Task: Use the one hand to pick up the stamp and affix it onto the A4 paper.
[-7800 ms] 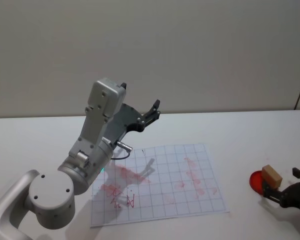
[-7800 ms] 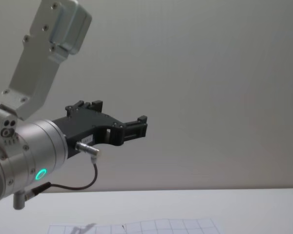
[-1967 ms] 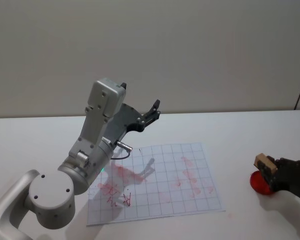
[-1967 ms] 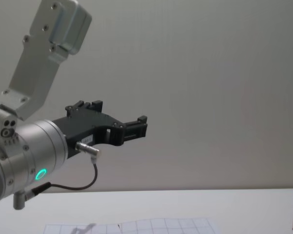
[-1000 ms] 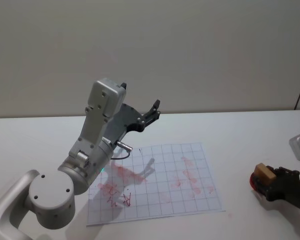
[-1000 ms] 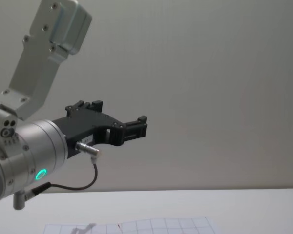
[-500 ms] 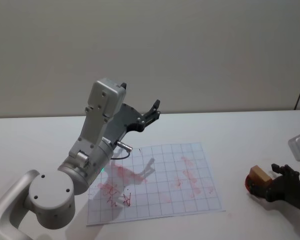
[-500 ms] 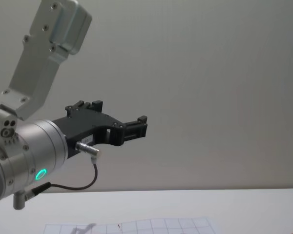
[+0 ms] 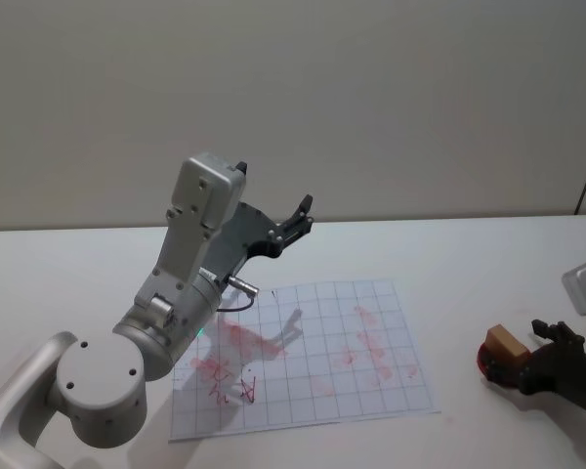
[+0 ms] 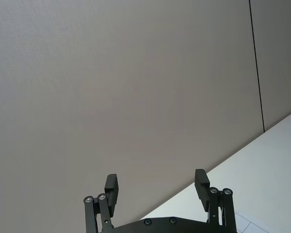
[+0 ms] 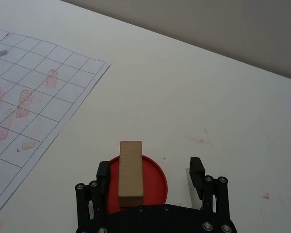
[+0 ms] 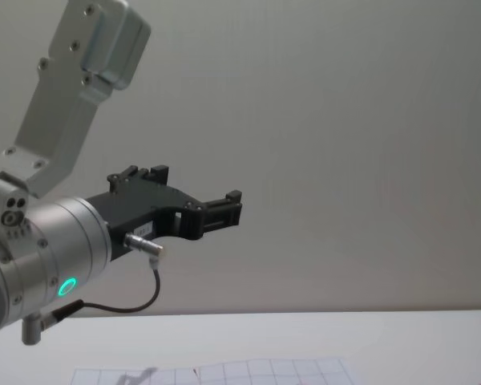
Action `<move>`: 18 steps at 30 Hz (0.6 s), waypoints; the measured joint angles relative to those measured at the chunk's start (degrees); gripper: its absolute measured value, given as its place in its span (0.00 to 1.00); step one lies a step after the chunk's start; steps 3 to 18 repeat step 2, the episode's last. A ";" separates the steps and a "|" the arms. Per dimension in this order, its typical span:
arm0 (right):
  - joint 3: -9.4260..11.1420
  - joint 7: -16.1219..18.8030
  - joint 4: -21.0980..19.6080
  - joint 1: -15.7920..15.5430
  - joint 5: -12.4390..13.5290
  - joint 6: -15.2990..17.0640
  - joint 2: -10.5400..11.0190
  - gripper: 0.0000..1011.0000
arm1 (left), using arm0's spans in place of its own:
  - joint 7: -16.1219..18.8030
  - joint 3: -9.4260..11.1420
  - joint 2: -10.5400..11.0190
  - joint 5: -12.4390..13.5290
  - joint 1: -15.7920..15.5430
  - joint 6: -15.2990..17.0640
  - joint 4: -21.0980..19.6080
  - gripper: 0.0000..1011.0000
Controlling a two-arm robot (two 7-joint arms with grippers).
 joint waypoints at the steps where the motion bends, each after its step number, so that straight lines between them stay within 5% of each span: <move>1: 0.00 0.00 0.01 0.01 -0.01 0.00 0.00 0.99 | 0.00 0.00 0.00 0.00 0.00 0.00 0.00 0.99; 18: 0.00 0.00 0.02 0.01 -0.02 0.00 0.00 0.99 | 0.00 0.00 0.00 0.00 0.00 0.00 0.00 0.99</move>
